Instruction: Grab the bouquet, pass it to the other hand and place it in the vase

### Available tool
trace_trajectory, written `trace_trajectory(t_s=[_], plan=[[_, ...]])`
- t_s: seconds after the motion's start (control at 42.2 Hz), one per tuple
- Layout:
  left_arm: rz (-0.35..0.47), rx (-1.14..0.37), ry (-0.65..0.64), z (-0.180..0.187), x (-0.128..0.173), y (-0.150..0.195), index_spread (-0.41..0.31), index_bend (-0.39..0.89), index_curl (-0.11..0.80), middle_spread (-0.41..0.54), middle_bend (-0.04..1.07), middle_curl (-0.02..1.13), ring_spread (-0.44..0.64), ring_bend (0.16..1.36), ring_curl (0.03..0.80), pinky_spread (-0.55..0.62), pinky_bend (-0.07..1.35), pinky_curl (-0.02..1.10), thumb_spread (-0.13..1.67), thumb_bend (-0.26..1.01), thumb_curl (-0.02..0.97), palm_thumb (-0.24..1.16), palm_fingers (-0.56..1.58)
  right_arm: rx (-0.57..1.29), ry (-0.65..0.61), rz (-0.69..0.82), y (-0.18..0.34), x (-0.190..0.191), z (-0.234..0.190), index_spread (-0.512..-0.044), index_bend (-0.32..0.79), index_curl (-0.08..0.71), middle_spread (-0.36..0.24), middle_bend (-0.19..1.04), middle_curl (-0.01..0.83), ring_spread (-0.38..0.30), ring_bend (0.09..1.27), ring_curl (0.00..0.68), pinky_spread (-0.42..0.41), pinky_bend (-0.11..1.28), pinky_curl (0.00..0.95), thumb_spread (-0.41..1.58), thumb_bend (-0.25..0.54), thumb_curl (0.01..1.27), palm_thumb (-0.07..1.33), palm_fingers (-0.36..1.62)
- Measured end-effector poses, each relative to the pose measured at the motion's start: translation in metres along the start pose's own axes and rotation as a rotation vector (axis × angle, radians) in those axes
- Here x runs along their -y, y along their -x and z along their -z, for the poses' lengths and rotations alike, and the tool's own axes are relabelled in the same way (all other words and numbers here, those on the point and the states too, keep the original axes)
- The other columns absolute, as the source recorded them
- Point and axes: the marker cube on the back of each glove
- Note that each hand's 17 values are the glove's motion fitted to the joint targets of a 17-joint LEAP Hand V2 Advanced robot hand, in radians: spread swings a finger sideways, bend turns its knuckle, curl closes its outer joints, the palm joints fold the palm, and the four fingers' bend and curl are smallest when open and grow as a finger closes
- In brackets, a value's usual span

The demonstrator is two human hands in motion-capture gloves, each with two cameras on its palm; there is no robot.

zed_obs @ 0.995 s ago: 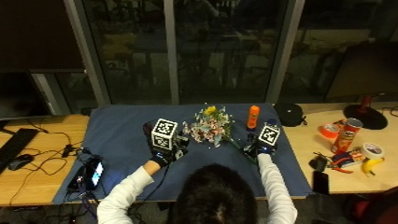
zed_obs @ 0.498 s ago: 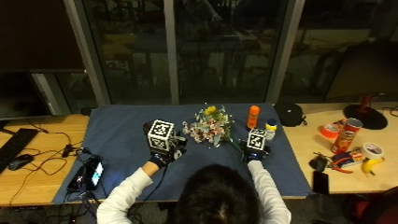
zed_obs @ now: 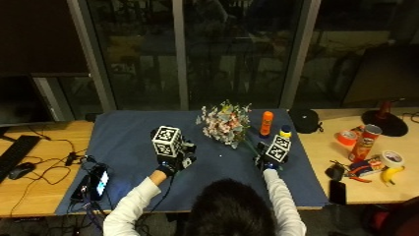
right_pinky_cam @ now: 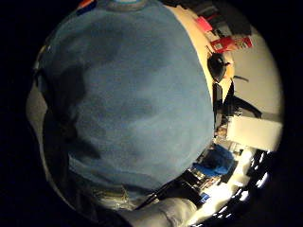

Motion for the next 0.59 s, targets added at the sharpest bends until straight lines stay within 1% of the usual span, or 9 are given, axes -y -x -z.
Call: trace_trajectory(t_s=[0.024, 0.071, 0.142, 0.213, 0.308, 0.379, 0.45, 0.498, 0.592], plan=[[-0.001, -0.032, 0.014, 0.001, 0.0, 0.0, -0.049, 0.21, 0.372, 0.199, 0.15, 0.25, 0.25, 0.53, 0.288, 0.15, 0.43, 0.36, 1.21, -0.01, 0.276, 0.31, 0.31, 0.061, -0.006, 0.016, 0.002, 0.001, 0.002, -0.244, 0.31, 0.338, -0.189, 0.53, 0.558, -0.222, 0.76, 0.504, -0.263, 0.64, 0.415, 1.0, -0.03, 0.45, 0.91, 1.57], [-0.001, -0.106, 0.035, 0.005, 0.001, 0.001, -0.05, 0.21, 0.376, 0.197, 0.15, 0.25, 0.25, 0.52, 0.286, 0.15, 0.43, 0.36, 1.21, -0.01, 0.276, 0.31, 0.31, 0.182, -0.012, 0.055, 0.007, 0.002, 0.006, -0.242, 0.34, 0.357, -0.19, 0.58, 0.577, -0.219, 0.79, 0.517, -0.26, 0.64, 0.429, 1.0, -0.033, 0.44, 0.9, 1.56], [0.001, -0.21, 0.043, 0.011, 0.005, 0.001, -0.052, 0.23, 0.387, 0.212, 0.14, 0.24, 0.28, 0.49, 0.281, 0.16, 0.42, 0.36, 1.22, -0.01, 0.279, 0.32, 0.29, 0.303, -0.029, 0.11, 0.015, 0.001, 0.012, -0.239, 0.41, 0.396, -0.183, 0.64, 0.597, -0.214, 0.83, 0.534, -0.25, 0.66, 0.444, 0.99, -0.026, 0.44, 0.9, 1.54], [0.012, -0.409, 0.061, 0.022, 0.015, 0.001, -0.045, 0.23, 0.394, 0.222, 0.14, 0.24, 0.29, 0.48, 0.275, 0.16, 0.42, 0.36, 1.22, 0.0, 0.285, 0.35, 0.28, 0.439, -0.056, 0.112, 0.026, -0.006, 0.026, -0.229, 0.46, 0.431, -0.177, 0.67, 0.611, -0.206, 0.87, 0.549, -0.244, 0.67, 0.456, 0.97, -0.025, 0.45, 0.9, 1.51], [0.019, -0.67, 0.117, 0.031, 0.029, -0.001, -0.007, 0.2, 0.393, 0.242, 0.15, 0.24, 0.31, 0.48, 0.274, 0.17, 0.42, 0.36, 1.21, 0.0, 0.296, 0.38, 0.28, 0.601, -0.033, 0.128, 0.045, -0.025, 0.044, -0.224, 0.51, 0.47, -0.167, 0.72, 0.626, -0.198, 0.91, 0.564, -0.231, 0.69, 0.471, 0.95, -0.019, 0.46, 0.91, 1.49], [0.02, -0.849, 0.154, 0.038, 0.04, -0.005, 0.023, 0.17, 0.388, 0.26, 0.15, 0.24, 0.33, 0.49, 0.277, 0.18, 0.43, 0.37, 1.19, -0.01, 0.301, 0.4, 0.27, 0.705, -0.042, 0.177, 0.061, -0.036, 0.057, -0.218, 0.54, 0.494, -0.163, 0.75, 0.632, -0.194, 0.93, 0.572, -0.227, 0.7, 0.483, 0.94, -0.021, 0.47, 0.91, 1.47], [0.036, -0.992, 0.174, 0.043, 0.051, -0.012, 0.056, 0.14, 0.375, 0.271, 0.16, 0.24, 0.35, 0.51, 0.282, 0.2, 0.44, 0.37, 1.17, -0.01, 0.309, 0.41, 0.24, 0.82, -0.062, 0.275, 0.08, -0.048, 0.07, -0.212, 0.57, 0.515, -0.155, 0.77, 0.637, -0.192, 0.95, 0.58, -0.225, 0.72, 0.495, 0.92, -0.004, 0.49, 0.95, 1.45], [0.049, -1.068, 0.181, 0.042, 0.06, -0.016, 0.08, 0.12, 0.363, 0.277, 0.16, 0.24, 0.36, 0.53, 0.286, 0.21, 0.45, 0.37, 1.15, -0.02, 0.314, 0.42, 0.23, 0.9, -0.067, 0.355, 0.093, -0.058, 0.077, -0.209, 0.57, 0.524, -0.151, 0.78, 0.639, -0.19, 0.97, 0.583, -0.223, 0.73, 0.502, 0.89, 0.012, 0.52, 0.99, 1.44], [0.057, -1.177, 0.189, 0.035, 0.077, -0.023, 0.109, 0.11, 0.343, 0.291, 0.16, 0.25, 0.37, 0.56, 0.295, 0.24, 0.46, 0.38, 1.13, -0.02, 0.321, 0.43, 0.19, 1.011, -0.072, 0.445, 0.112, -0.074, 0.085, -0.205, 0.55, 0.538, -0.146, 0.8, 0.642, -0.188, 0.99, 0.589, -0.212, 0.75, 0.515, 0.81, -0.007, 0.55, 1.01, 1.41]])
